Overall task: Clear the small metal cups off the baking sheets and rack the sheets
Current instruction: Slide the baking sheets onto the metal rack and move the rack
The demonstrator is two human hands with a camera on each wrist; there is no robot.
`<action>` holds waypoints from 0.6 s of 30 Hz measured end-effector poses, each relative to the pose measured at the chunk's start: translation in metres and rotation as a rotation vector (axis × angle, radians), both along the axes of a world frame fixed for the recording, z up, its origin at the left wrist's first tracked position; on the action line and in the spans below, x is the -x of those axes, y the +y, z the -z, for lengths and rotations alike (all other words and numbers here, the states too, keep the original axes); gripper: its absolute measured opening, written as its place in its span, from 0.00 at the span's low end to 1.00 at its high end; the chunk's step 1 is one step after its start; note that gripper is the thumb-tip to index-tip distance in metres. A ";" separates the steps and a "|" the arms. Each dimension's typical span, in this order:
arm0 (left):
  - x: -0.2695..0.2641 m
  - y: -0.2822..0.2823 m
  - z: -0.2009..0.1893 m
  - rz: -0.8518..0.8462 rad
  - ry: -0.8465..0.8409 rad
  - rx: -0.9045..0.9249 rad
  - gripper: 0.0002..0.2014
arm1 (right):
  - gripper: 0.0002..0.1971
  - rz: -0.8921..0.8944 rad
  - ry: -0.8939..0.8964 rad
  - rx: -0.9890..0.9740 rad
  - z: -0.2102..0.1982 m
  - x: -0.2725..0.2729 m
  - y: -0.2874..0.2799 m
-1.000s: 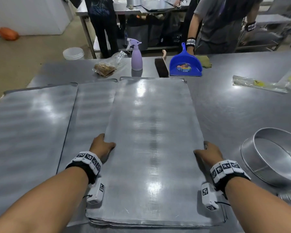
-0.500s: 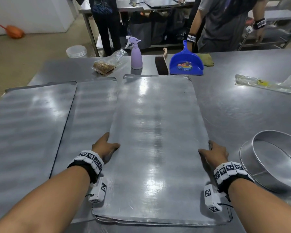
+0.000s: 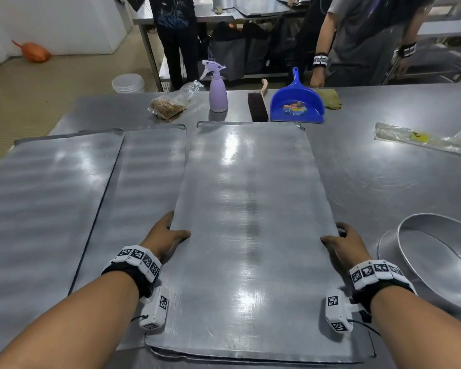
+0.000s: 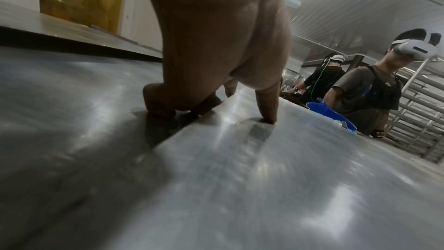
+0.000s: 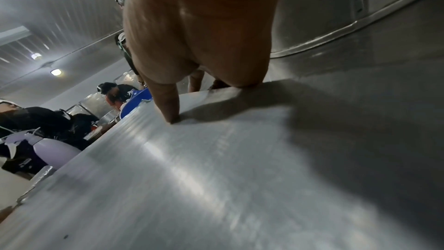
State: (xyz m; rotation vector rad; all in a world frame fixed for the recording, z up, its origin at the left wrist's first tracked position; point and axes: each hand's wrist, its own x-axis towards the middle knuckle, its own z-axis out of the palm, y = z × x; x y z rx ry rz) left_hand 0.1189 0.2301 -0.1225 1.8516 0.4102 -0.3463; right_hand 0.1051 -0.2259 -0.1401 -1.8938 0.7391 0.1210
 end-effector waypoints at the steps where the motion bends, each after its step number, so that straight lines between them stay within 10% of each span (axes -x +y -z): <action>1: 0.001 -0.002 -0.001 -0.001 -0.006 0.012 0.25 | 0.26 0.004 -0.014 -0.033 -0.002 -0.001 0.000; 18: 0.001 -0.006 0.006 0.067 0.014 -0.276 0.32 | 0.25 -0.196 0.032 0.292 0.002 0.004 -0.007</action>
